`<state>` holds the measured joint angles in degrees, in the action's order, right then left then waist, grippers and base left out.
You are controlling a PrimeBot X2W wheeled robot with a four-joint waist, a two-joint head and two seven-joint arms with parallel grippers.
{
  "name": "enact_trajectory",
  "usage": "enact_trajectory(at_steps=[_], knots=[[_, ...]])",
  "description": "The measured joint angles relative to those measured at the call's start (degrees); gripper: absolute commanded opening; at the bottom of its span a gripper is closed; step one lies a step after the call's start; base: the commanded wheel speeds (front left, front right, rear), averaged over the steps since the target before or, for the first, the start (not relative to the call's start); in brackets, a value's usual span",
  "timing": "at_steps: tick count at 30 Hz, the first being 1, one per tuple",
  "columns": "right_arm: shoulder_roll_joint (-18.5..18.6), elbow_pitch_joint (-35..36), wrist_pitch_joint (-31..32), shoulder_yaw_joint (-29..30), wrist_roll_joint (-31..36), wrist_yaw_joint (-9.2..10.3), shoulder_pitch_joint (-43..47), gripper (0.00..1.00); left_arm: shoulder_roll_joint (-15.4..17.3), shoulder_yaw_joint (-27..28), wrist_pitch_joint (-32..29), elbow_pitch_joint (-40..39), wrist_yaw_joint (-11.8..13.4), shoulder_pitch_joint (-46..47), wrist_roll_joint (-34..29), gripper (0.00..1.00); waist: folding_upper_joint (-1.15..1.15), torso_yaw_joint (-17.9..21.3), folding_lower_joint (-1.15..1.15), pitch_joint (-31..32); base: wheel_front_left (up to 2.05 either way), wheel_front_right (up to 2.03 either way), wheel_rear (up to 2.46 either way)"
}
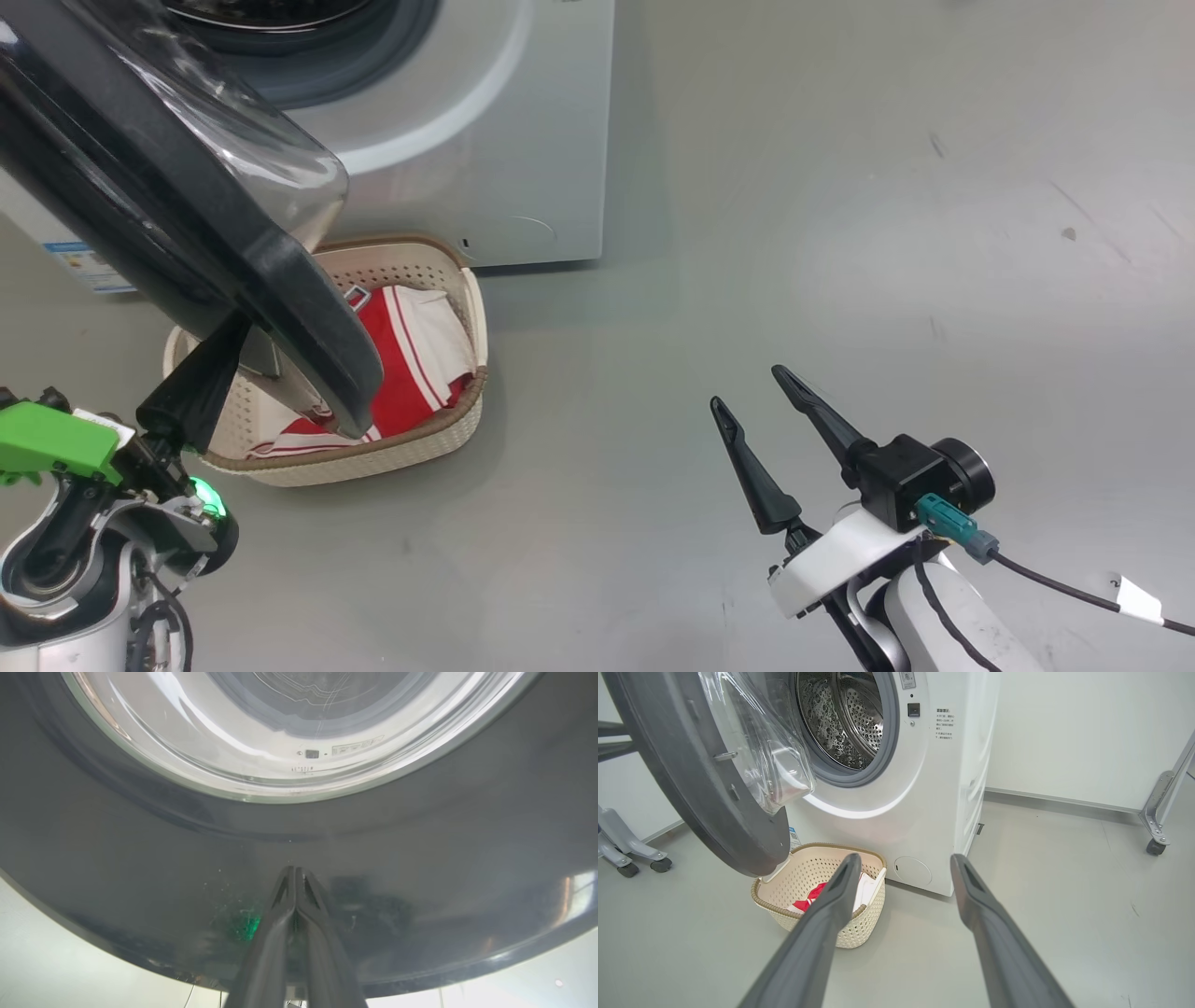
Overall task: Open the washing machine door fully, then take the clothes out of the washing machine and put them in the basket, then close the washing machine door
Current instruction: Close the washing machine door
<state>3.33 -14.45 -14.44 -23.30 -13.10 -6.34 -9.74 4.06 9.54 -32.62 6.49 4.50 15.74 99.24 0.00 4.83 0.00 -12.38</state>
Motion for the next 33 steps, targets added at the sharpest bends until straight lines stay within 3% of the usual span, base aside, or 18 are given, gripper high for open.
enact_trajectory(at_steps=[19,33], knots=[[-0.13,2.49,0.0,-1.51,-3.03,1.47,-0.76,1.0,0.07,3.5,6.56,0.59,0.85,3.16,-1.44,0.0,0.0,12.65,0.0,-4.82,0.0,0.0,0.0],[-0.23,3.69,0.0,-2.02,-4.15,2.54,-1.46,1.0,-0.4,5.64,12.12,3.6,1.26,9.05,-1.59,0.0,0.0,17.55,0.0,-7.7,0.0,0.0,0.0]])
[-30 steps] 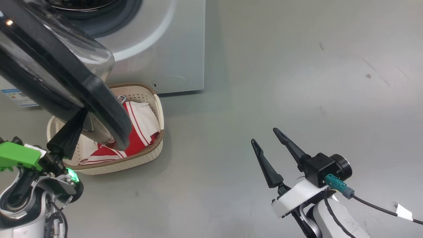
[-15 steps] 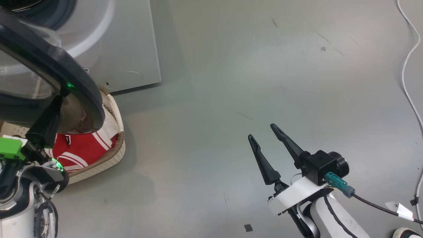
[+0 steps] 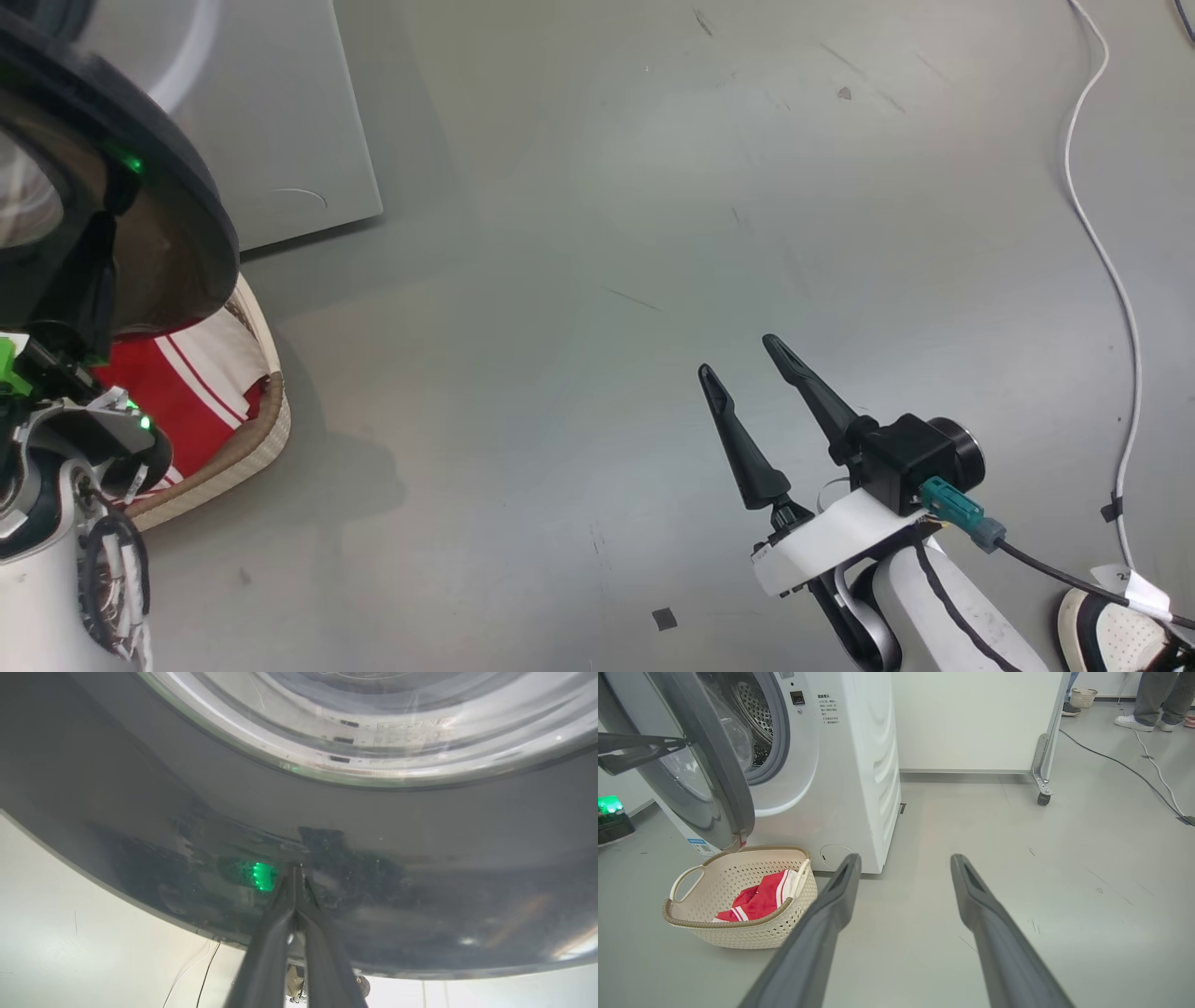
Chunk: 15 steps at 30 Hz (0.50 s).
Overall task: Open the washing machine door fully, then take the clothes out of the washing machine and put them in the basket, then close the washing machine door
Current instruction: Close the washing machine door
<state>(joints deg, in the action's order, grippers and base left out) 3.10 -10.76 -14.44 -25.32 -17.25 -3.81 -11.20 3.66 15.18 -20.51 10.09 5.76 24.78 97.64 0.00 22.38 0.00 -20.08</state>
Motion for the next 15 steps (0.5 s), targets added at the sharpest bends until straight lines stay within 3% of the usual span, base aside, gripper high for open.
enact_trajectory(at_steps=[11,15], knots=[[-0.11,0.35,0.0,0.21,-0.27,1.02,-0.02,1.0,-0.43,-0.78,0.67,2.82,-0.02,2.22,-0.4,0.0,0.0,0.38,0.0,-0.42,0.0,0.0,0.0],[-0.12,0.25,0.0,0.6,-0.26,1.44,-0.03,1.0,-0.66,-1.79,0.65,5.06,-1.08,2.21,-0.41,0.0,0.0,-0.27,0.0,0.45,0.0,0.0,0.0]])
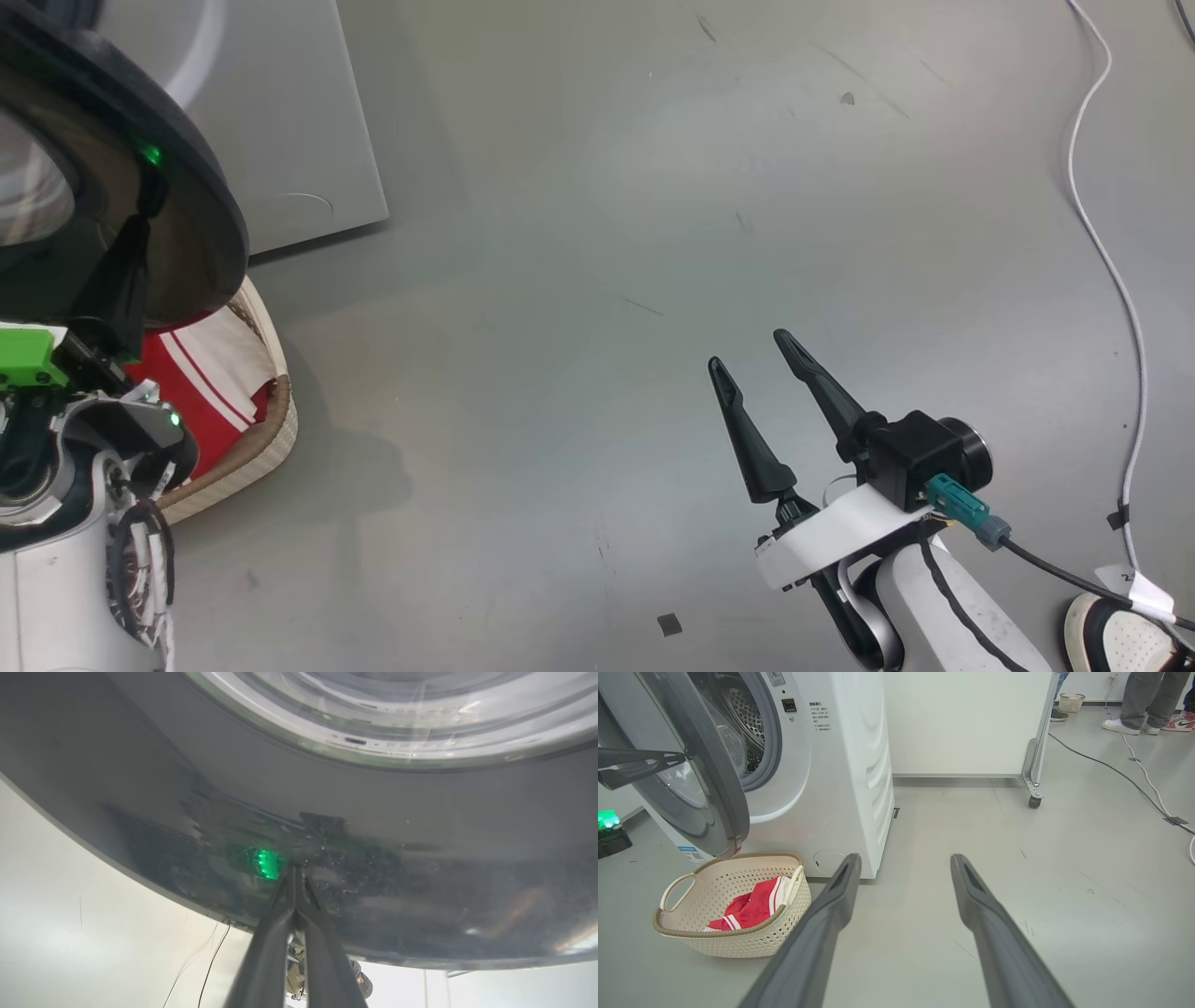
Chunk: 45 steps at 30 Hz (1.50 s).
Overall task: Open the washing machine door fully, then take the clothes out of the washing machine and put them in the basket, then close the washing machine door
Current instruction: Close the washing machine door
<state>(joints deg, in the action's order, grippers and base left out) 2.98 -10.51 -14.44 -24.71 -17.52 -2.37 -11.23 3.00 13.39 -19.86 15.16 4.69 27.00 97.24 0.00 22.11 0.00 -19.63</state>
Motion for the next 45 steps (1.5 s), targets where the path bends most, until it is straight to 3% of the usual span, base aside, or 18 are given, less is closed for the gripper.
enact_trajectory(at_steps=[13,16,19,37,45], knots=[[0.04,-1.47,0.0,2.6,0.59,0.0,0.06,1.0,0.18,-8.81,-1.81,3.87,-6.2,-6.84,-9.1,0.0,0.0,-2.75,0.0,4.34,0.0,0.0,0.0],[0.56,-1.91,0.0,3.18,0.98,-0.02,0.18,1.0,1.65,-12.25,-2.08,3.81,-9.29,-8.74,-14.25,0.0,0.0,-3.82,0.0,5.69,0.0,0.0,0.0],[0.88,-2.27,0.0,3.66,0.99,-0.09,0.59,1.0,3.74,-15.43,-1.67,3.38,-10.87,-10.66,-19.41,0.0,0.0,-4.98,0.0,7.08,0.0,0.0,0.0],[2.94,-2.15,0.0,5.59,1.65,-1.09,3.55,1.0,11.17,-21.91,18.58,-2.75,-11.59,-18.28,-46.9,0.0,0.0,-12.46,0.0,14.5,0.0,0.0,0.0],[3.04,-1.85,0.0,5.84,2.11,-1.12,3.89,1.0,12.52,-22.68,27.73,-3.27,-11.59,-21.84,-54.23,0.0,0.0,-15.07,0.0,16.41,0.0,0.0,0.0]])
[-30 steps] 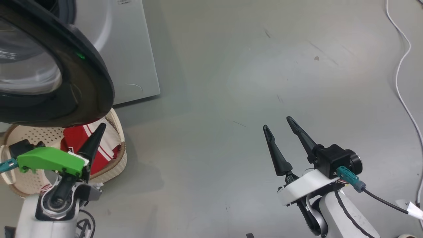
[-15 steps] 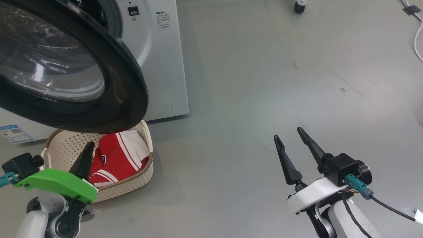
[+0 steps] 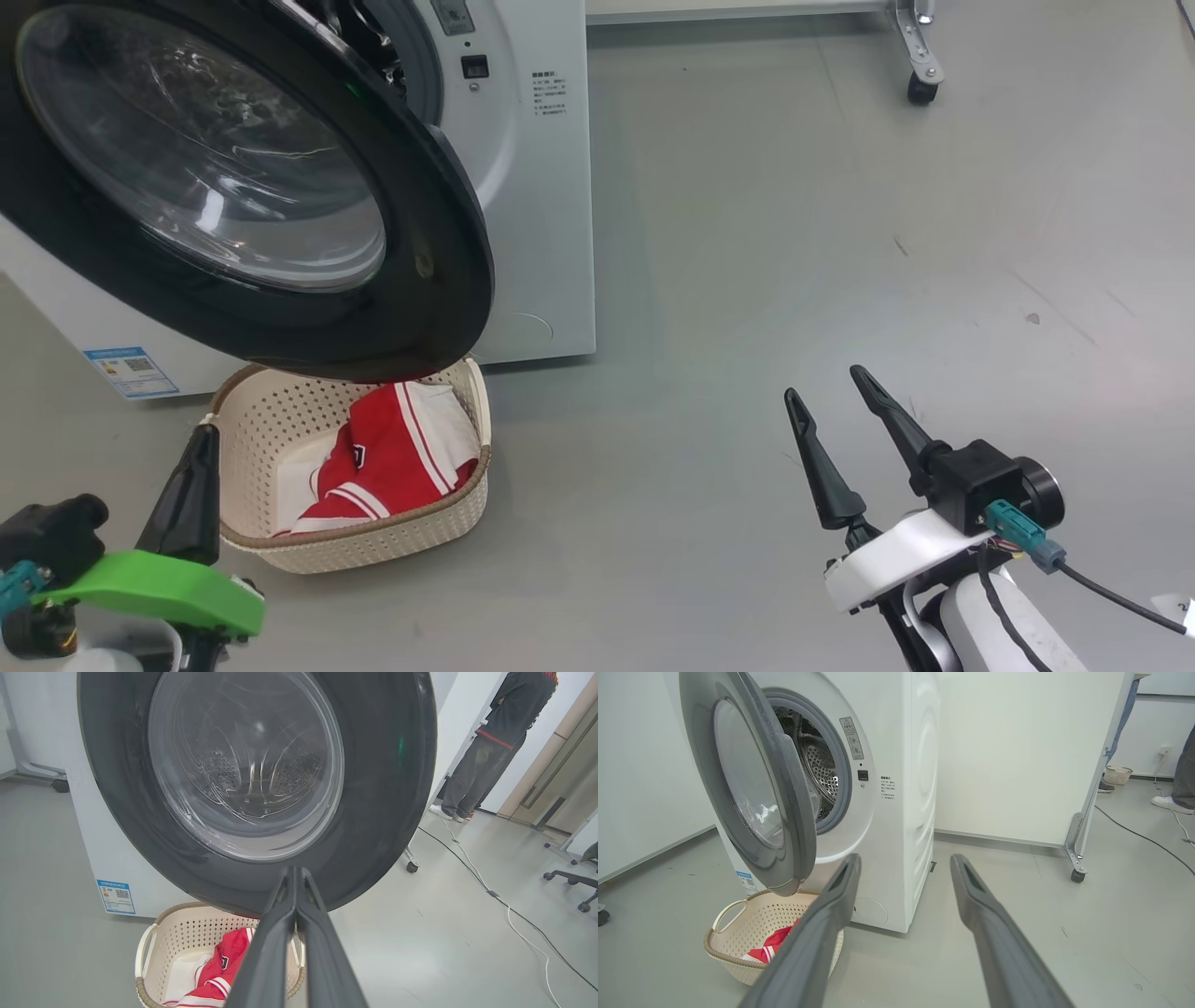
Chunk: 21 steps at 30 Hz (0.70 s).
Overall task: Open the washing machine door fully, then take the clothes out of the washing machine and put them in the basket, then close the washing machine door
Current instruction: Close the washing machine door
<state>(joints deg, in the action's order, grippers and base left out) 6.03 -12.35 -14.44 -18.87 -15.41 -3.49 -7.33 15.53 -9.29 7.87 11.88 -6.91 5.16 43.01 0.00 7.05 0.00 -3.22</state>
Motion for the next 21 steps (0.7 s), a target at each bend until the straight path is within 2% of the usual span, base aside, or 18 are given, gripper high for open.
enact_trajectory(at_steps=[5,7,15,16,17,18,19,21], knots=[[-0.01,-0.01,0.0,-0.12,0.01,-0.56,0.86,1.0,0.03,-0.32,4.33,0.14,0.11,-1.9,-4.2,0.0,0.0,-1.09,0.0,1.06,0.0,0.0,0.0],[-0.05,0.01,0.0,-0.36,0.01,-0.58,0.86,1.0,-0.24,-0.03,5.61,0.34,1.15,-3.03,-4.32,0.0,0.0,-1.36,0.0,1.42,0.0,0.0,0.0],[-0.16,0.43,0.0,-0.03,0.01,-0.99,1.3,1.0,-1.42,-0.64,5.92,0.18,2.59,-4.15,-8.14,0.0,0.0,-2.43,0.0,1.83,0.0,0.0,0.0],[-0.19,0.43,0.0,-0.05,0.01,-0.99,1.45,1.0,-1.74,-0.62,6.17,0.13,2.6,-4.15,-8.33,0.03,0.0,-2.62,0.0,1.85,0.0,0.0,0.0],[-0.2,0.45,0.0,-0.04,0.01,-0.99,1.6,1.0,-1.97,-0.64,6.35,0.01,2.64,-4.15,-8.4,0.22,0.0,-2.8,0.0,1.87,0.0,0.0,0.0],[-0.2,0.47,0.0,-0.04,0.01,-0.99,1.72,1.0,-1.98,-0.65,6.37,-0.13,2.68,-4.17,-9.07,0.45,0.0,-2.98,0.0,1.88,0.0,0.0,0.0],[-0.2,0.54,0.0,-0.04,0.01,-0.99,1.79,1.0,-1.98,-0.64,6.39,-0.38,3.05,-4.17,-9.78,0.98,0.0,-3.15,0.0,1.89,0.0,0.0,0.0],[-0.25,0.71,0.0,-0.04,0.01,-1.0,1.9,1.0,-2.16,-0.52,6.39,-0.69,3.12,-4.17,-10.1,1.0,0.0,-3.49,0.0,1.85,0.0,0.0,0.0]])
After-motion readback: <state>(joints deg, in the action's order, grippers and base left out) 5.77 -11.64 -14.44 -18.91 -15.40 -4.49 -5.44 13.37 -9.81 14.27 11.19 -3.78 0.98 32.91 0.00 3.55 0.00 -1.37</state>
